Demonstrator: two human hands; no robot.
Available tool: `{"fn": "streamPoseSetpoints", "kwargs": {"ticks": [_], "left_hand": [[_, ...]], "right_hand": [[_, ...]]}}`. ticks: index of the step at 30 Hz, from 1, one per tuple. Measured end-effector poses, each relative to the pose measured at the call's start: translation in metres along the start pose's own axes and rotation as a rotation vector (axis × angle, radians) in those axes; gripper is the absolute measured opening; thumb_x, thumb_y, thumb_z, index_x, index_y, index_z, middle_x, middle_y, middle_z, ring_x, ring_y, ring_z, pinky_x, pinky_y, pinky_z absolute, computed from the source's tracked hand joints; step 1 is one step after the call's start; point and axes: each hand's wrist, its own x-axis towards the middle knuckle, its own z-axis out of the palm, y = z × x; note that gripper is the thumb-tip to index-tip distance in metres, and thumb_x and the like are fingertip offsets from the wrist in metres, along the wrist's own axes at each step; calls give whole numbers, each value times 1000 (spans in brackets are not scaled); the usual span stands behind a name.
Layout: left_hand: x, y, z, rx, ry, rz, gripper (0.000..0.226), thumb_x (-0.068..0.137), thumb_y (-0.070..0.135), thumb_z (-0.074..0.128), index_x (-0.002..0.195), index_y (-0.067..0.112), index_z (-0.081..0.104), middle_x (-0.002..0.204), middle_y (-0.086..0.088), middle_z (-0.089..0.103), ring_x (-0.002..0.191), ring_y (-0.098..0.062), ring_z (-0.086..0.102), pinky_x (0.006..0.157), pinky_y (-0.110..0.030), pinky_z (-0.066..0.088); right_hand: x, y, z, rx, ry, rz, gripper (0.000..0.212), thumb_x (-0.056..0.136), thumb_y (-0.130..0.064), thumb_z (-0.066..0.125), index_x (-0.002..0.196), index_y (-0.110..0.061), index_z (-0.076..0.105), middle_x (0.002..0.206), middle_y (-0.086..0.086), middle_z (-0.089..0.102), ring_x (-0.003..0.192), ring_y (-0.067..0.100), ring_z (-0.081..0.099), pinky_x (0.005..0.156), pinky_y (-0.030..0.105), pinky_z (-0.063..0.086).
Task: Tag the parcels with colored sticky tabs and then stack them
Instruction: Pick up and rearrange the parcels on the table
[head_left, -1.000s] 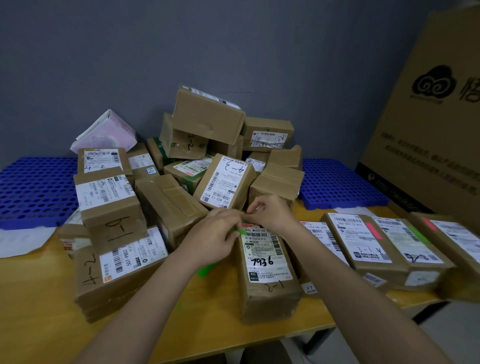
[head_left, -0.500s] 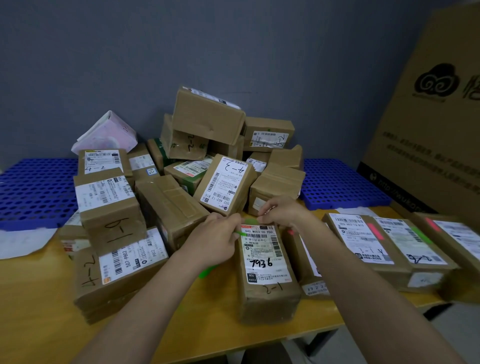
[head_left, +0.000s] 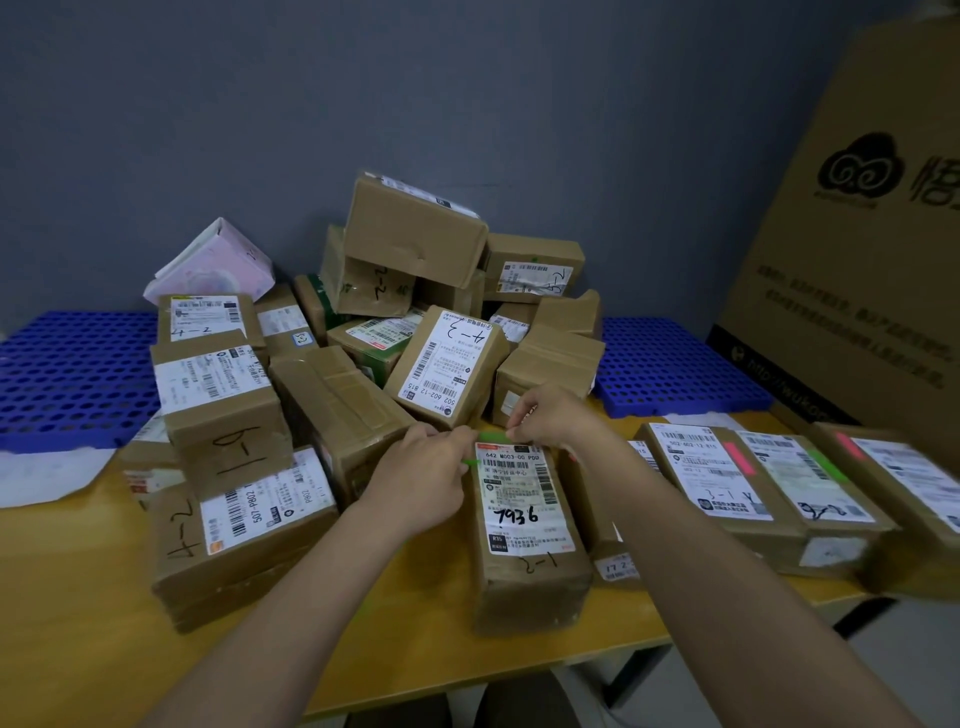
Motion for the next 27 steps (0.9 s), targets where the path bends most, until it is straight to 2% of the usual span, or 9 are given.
{"fn": "streamPoseSetpoints", "kwargs": {"ticks": [2, 5, 8, 11, 14, 17, 19, 23, 27], "left_hand": [[0, -1, -1, -13, -21, 4, 16, 94, 14, 43, 92, 26, 34, 127, 1, 58, 116, -23, 39, 85, -36, 45], [-1, 0, -2, -46, -24, -7, 13, 94, 14, 45, 94, 24, 37, 114, -2, 58, 118, -21, 38, 80, -31, 41], [-2, -1, -3, -59, -28, -21, 14, 95, 18, 47, 95, 28, 37, 117, -5, 54, 124, -19, 37, 83, -33, 42], [-4, -2, -4, -37, -31, -19, 10, 95, 18, 46, 102, 25, 44, 124, -5, 53, 128, -19, 35, 89, -35, 42], [-4, -4, -1, -16, -44, -24, 29, 94, 17, 46, 122, 23, 47, 123, -2, 55, 126, -18, 36, 88, -35, 43], [-5, 0, -4, -6, -56, -28, 14, 94, 16, 46, 102, 28, 42, 118, -3, 56, 120, -20, 40, 84, -35, 45], [-3, 0, -6, -18, -69, -29, 16, 93, 17, 47, 92, 29, 37, 119, -5, 54, 119, -21, 41, 84, -36, 44], [2, -10, -7, -170, -110, -49, 23, 93, 23, 50, 77, 36, 40, 129, 0, 52, 119, -19, 44, 95, -37, 41], [-1, -9, -9, -457, -62, -103, 15, 94, 20, 54, 81, 26, 55, 131, 6, 53, 119, -13, 46, 94, -31, 36]], "right_hand": [[0, -2, 0, 17, -13, 45, 11, 83, -15, 66, 86, -4, 68, 74, 6, 63, 61, 12, 53, 56, 24, 42], [2, -4, 7, -60, 46, 35, 36, 79, -44, 71, 70, -12, 56, 64, 2, 54, 57, 14, 49, 53, 26, 35], [1, -4, 16, -173, 123, 3, 46, 75, -56, 72, 78, -12, 57, 72, 0, 58, 66, 15, 54, 57, 27, 37], [-3, -3, 19, -201, 146, -17, 44, 78, -54, 71, 82, -11, 60, 79, 0, 61, 76, 17, 57, 59, 28, 39], [-4, 2, 18, -140, 162, -47, 35, 82, -43, 72, 83, -9, 64, 87, 2, 65, 82, 17, 59, 67, 29, 42], [-5, 8, 14, -61, 159, -86, 17, 85, -26, 72, 87, -9, 69, 88, 0, 64, 83, 16, 58, 68, 27, 43], [-8, 9, 11, -31, 142, -117, 5, 86, -17, 69, 90, -14, 67, 88, 0, 62, 83, 16, 59, 67, 27, 45], [-32, 10, -1, 5, 244, -261, 15, 92, -20, 61, 104, -17, 67, 109, 0, 64, 103, 14, 58, 83, 30, 49], [-78, 16, -7, -138, 247, -395, 18, 93, -27, 59, 99, -15, 71, 101, -5, 61, 89, 9, 56, 76, 29, 48]]}}
